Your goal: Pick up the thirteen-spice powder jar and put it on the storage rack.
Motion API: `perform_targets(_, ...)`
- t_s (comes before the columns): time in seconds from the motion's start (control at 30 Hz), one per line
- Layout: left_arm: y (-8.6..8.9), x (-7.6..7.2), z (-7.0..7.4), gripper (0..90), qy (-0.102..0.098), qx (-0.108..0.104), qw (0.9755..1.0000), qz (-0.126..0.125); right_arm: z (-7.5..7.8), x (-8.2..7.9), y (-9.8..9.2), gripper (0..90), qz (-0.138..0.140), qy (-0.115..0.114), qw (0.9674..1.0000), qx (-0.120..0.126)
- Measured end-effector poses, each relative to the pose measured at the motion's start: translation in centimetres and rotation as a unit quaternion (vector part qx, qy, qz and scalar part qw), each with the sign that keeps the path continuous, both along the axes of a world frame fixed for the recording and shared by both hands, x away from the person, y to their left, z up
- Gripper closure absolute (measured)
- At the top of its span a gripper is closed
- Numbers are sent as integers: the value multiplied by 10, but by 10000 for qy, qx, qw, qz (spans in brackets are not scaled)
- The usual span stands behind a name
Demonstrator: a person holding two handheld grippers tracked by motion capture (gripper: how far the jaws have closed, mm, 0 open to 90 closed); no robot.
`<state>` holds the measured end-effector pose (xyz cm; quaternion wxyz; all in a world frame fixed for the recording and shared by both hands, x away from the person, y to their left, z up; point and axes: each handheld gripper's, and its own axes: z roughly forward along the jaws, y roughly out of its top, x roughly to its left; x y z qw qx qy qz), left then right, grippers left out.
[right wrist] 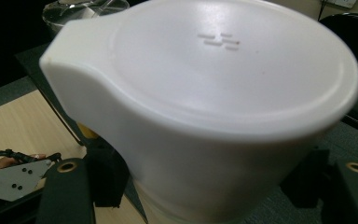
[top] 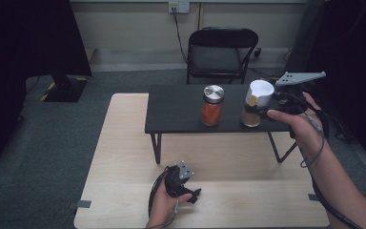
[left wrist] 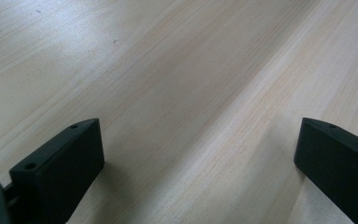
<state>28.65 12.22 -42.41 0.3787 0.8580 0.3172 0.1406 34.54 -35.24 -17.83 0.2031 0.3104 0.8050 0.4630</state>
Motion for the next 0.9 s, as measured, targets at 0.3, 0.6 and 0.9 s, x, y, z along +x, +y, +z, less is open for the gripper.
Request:
perform_targets(0.3,0,0,0,8,0,0,10000,1,-2,6,2,306,-31,42,10000,20)
perform_targets(0.6,0,0,0,8,0,-1,10000,2,-3,8,4,306,-30,51,10000,-3)
perform_targets(0.9,0,0,0,8,-1,0,10000,1,-4,8,4,305,-21,32,10000,-22)
